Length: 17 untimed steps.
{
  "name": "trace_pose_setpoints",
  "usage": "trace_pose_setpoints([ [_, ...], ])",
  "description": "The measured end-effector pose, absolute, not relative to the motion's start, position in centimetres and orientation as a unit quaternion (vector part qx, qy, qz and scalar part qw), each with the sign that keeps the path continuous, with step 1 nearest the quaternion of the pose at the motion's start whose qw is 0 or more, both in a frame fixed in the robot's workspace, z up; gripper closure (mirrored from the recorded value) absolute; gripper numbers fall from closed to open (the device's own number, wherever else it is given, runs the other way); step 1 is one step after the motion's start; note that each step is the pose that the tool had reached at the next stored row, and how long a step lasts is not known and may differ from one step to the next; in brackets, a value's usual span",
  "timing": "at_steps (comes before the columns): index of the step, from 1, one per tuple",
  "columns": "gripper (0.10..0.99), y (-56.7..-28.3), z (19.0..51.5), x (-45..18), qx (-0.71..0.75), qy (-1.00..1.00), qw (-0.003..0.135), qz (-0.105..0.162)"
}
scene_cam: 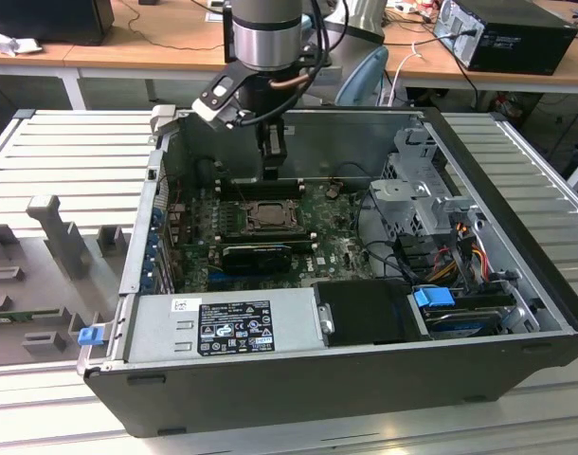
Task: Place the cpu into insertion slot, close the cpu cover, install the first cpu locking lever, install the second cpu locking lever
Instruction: 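Install the first cpu locking lever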
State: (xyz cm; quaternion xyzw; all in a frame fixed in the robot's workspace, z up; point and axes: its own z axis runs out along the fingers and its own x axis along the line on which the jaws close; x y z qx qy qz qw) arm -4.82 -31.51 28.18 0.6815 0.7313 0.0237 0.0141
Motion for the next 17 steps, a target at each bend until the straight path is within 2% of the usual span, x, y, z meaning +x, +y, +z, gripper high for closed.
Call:
trace_pose_setpoints([
  [17,0.980,-31.51,28.17,-4.76,0.609,0.793,0.012,0.025],
])
